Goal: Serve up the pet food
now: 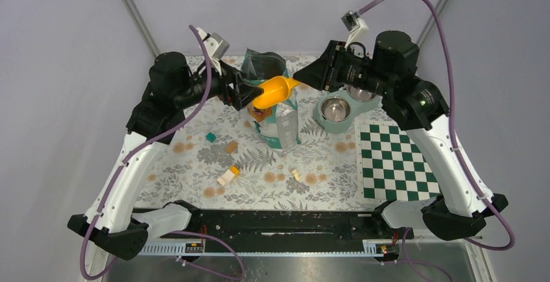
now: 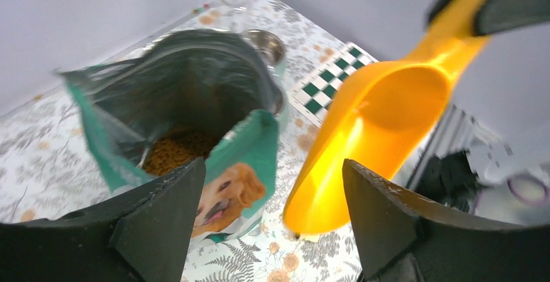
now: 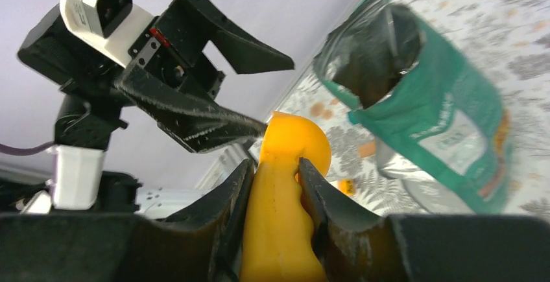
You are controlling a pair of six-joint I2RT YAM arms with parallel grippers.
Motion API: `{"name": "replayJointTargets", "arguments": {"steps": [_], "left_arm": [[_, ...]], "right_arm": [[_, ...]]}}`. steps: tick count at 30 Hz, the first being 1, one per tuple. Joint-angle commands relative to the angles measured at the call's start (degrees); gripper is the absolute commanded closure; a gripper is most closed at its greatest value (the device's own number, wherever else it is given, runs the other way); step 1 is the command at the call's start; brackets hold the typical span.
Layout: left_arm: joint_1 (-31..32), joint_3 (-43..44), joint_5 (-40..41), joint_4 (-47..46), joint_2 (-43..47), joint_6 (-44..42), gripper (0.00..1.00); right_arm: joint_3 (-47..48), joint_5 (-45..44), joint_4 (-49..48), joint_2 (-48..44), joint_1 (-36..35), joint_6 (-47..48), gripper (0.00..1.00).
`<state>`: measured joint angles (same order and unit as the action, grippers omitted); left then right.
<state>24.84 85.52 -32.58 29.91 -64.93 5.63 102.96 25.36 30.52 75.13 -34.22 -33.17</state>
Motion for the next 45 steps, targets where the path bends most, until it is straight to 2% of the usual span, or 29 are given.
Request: {"name": "replayJointTargets", "arguments": {"steps": [1, 5, 11, 16, 19, 23, 25, 31, 37, 42, 45], "left_arm": [[-0.06, 3.04, 19.76, -3.98, 1.05, 11.77, 0.20], [-0.06, 6.21, 31.84, 1.94, -2.60, 21.09, 0.20], [-0.36, 13.18, 34.70, 9.95, -11.03, 24.27, 0.21], [-0.70, 20.69, 34.49, 18.18, -18.81, 23.55, 0.31], [-0.67, 21.09, 30.49, 19.29, -21.02, 21.65, 0.44], [-0.67, 20.89, 27.78, 20.92, -22.66, 19.86, 0.68], [-0.87, 22.01, 28.12, 21.88, -23.61, 18.87, 0.99], [-6.99, 31.64, 29.08, 21.87, -26.17, 15.81, 1.00], [-17.09, 39.54, 21.31, 19.90, -28.66, 11.79, 1.00], [-21.45, 39.57, 16.94, 20.47, -29.43, 8.43, 1.00], [-22.29, 38.55, 18.68, 21.55, -29.63, 8.27, 1.00]], "right_arm": [[5.76, -11.81, 5.50, -4.37, 0.30, 7.76, 1.00], [6.14, -19.96, 6.09, -7.76, 0.38, 9.89, 1.00], [5.03, -25.05, 4.48, -9.78, 0.38, 11.75, 1.00], [4.17, -27.04, 3.57, -9.98, 0.38, 12.20, 1.00], [4.31, -27.06, 3.54, -9.61, 0.39, 12.54, 1.00], [4.14, -26.91, 3.34, -9.13, 0.39, 13.07, 1.00], [3.92, -27.15, 2.94, -9.03, 0.40, 13.44, 1.00], [5.32, -28.01, 2.88, -7.92, 0.39, 14.47, 1.00], [6.99, -28.29, 2.91, -6.19, 0.42, 14.37, 1.00], [8.21, -27.36, 2.92, -4.44, 0.38, 13.81, 1.00], [8.58, -26.84, 2.95, -3.33, 0.39, 13.39, 1.00]]}}
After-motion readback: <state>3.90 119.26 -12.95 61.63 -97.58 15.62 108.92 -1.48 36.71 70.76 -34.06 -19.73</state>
